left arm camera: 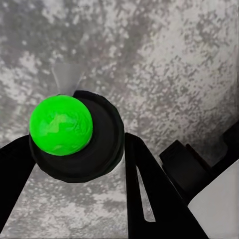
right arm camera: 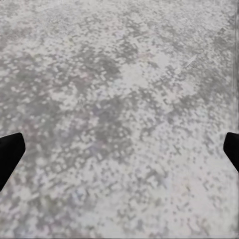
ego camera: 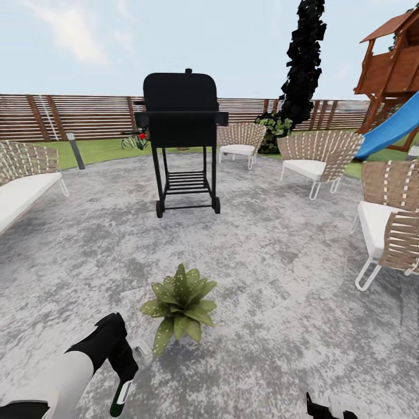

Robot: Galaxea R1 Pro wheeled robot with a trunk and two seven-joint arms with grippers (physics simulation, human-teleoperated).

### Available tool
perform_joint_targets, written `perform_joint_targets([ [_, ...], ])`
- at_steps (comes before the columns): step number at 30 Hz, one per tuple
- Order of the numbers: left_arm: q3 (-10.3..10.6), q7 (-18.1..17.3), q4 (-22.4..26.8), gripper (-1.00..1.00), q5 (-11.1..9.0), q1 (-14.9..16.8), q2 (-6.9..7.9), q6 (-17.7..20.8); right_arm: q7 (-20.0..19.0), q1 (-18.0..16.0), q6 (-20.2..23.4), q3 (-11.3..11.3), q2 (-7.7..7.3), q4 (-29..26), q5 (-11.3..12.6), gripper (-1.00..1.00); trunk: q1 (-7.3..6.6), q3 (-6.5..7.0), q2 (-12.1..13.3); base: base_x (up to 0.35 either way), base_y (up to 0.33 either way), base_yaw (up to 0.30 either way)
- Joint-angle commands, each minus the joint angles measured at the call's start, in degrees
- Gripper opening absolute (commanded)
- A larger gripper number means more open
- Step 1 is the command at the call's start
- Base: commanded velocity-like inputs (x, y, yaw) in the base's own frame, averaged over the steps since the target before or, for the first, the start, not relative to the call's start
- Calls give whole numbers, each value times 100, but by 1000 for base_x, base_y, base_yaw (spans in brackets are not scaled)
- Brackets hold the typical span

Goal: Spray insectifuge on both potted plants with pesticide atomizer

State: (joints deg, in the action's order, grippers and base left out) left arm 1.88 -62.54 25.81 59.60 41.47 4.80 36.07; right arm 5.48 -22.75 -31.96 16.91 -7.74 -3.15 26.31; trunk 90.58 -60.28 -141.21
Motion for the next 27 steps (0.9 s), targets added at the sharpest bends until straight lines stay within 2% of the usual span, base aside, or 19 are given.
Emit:
perform_joint_targets([
  [1,21,-39,15,-100,11,1,6,56,32,-1,-4,50,0,-7,23,100,-1,-5,-2,102,-256,4],
  [5,62,-83,52,-100,-26,63,-26,78,32,-1,-4,50,7,-10,23,100,-1,-5,-2,129,-135,1],
  [9,75,-142,105,-100,-32,391,-37,717,32,-1,-4,50,10,-8,23,100,-1,-5,-2,9,-8,0],
  [11,106,-325,97,-100,5,569,-33,889,32,-1,-4,50,10,-10,23,100,-1,-5,-2,1,-1,0],
  [14,109,-378,56,-100,24,578,-32,910,32,-1,-4,50,10,-11,23,100,-1,-5,-2,0,0,87],
  [21,103,-382,39,-100,48,546,-31,893,32,-1,-4,50,10,-11,23,100,-1,-5,-2,1,-4,266],
  [27,102,-382,38,-100,44,546,-40,896,32,-1,-4,50,-4,3,23,100,-1,-5,-2,79,-228,88],
])
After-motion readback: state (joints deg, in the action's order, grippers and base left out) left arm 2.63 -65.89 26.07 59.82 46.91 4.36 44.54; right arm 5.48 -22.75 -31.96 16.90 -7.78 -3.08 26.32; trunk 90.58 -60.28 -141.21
